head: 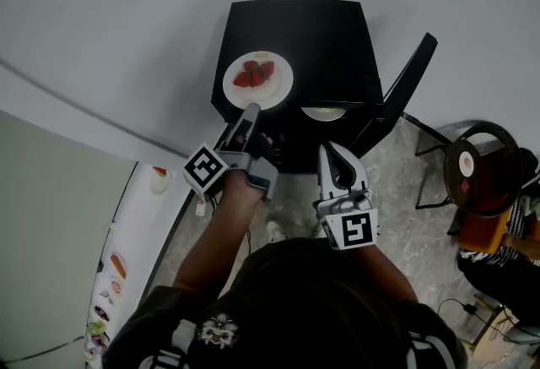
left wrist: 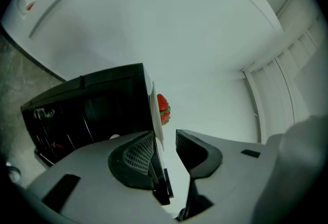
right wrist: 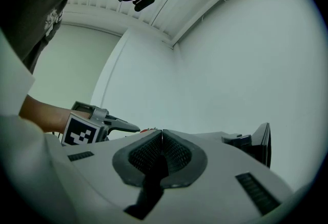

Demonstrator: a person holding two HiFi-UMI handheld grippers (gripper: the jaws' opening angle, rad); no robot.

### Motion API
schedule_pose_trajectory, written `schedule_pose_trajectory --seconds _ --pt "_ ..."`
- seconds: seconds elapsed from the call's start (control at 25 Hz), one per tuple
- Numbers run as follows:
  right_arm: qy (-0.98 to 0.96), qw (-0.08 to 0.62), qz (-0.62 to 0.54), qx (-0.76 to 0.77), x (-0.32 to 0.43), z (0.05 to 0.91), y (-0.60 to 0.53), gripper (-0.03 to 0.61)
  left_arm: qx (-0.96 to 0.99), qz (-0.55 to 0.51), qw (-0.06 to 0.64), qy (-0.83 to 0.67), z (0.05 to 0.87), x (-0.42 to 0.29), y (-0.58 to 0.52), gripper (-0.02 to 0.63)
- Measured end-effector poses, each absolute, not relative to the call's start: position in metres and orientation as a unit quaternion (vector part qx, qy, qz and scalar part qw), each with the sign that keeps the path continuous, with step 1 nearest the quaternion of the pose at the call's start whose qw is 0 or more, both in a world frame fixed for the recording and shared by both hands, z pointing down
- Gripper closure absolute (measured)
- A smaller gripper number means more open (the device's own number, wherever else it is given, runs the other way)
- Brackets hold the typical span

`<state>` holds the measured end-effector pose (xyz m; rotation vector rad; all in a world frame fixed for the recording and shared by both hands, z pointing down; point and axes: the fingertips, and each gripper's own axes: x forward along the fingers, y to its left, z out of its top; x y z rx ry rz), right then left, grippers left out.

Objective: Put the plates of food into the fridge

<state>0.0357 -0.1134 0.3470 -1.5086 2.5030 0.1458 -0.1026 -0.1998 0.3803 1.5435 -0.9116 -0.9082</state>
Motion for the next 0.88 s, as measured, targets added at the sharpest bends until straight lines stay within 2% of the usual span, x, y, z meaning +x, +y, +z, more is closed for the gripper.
schedule_pose_trajectory --seconds 0.2,0.44,0.6,0.88 --pt "0.859 0.112 0.045 -0.497 0.031 0.353 -0.106 0.554 0.602 -0.398 0.587 -0.367 0.387 -0.104 -0.212 0.468" --pt "0.862 0.118 0.048 -0.491 0.034 0.35 -0.1 0.554 0.589 -0.402 0.599 -0.363 0.385 -0.102 -0.215 0.508" --pt "0.863 0.118 0.047 -0.488 0.032 0.349 -0.097 0.554 0.581 -0.396 0.604 -0.376 0.391 -0.104 -0.214 0.564" --pt "0.862 0.117 0.043 -0.491 0.03 0.351 -0.101 0.554 0.583 -0.397 0.606 -0.367 0.392 -0.102 -0.213 0.569"
